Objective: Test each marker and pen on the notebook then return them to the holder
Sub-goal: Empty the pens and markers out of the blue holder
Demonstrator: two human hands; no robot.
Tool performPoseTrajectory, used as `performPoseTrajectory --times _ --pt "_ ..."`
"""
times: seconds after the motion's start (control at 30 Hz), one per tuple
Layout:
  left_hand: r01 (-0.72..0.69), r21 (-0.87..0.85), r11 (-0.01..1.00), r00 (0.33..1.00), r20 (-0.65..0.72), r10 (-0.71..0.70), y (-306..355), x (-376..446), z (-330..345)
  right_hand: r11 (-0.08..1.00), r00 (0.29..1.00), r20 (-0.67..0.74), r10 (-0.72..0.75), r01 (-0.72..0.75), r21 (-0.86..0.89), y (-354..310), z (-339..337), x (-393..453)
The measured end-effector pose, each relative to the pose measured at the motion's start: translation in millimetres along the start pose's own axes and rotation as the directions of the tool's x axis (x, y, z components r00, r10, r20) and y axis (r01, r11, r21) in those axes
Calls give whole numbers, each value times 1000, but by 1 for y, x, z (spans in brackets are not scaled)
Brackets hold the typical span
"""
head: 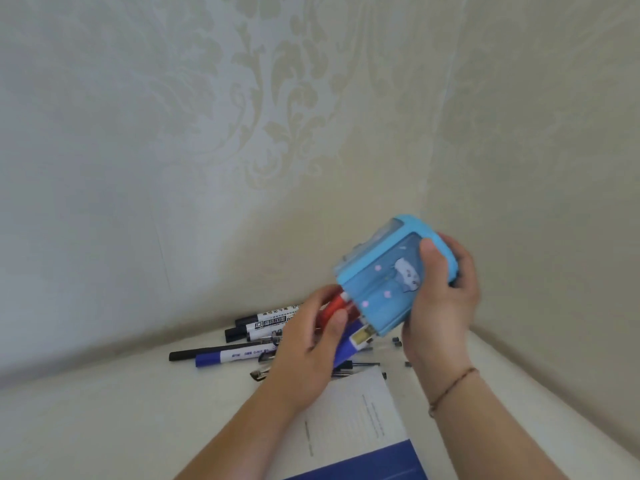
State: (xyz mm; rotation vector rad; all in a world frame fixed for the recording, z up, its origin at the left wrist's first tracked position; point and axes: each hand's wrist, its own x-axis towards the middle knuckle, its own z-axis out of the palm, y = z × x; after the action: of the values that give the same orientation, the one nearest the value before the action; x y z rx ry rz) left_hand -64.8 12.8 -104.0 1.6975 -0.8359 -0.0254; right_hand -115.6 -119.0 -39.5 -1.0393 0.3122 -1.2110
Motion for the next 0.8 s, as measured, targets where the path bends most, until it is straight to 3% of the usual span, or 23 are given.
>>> performPoseTrajectory --times 0.07,0.17,0.6,0.7,0.8 --pt "131 -281 951 985 -73 -157 3 6 -7 999 999 -22 23 -22 44 8 6 -16" --pt "264 -557 787 954 32 -298 6 9 -16 993 993 -107 54 -42 111 13 8 -25" --pt "193 -359 913 932 -223 -285 8 13 -3 1000 993 -115 -3 5 21 3 8 -26" --pt "254 -518 817 893 -199 -404 9 15 -3 998 991 -134 -1 10 67 4 9 -29" --pt "368 -697 615 877 41 -479 11 13 -6 997 990 -138 -39 47 54 3 9 -31"
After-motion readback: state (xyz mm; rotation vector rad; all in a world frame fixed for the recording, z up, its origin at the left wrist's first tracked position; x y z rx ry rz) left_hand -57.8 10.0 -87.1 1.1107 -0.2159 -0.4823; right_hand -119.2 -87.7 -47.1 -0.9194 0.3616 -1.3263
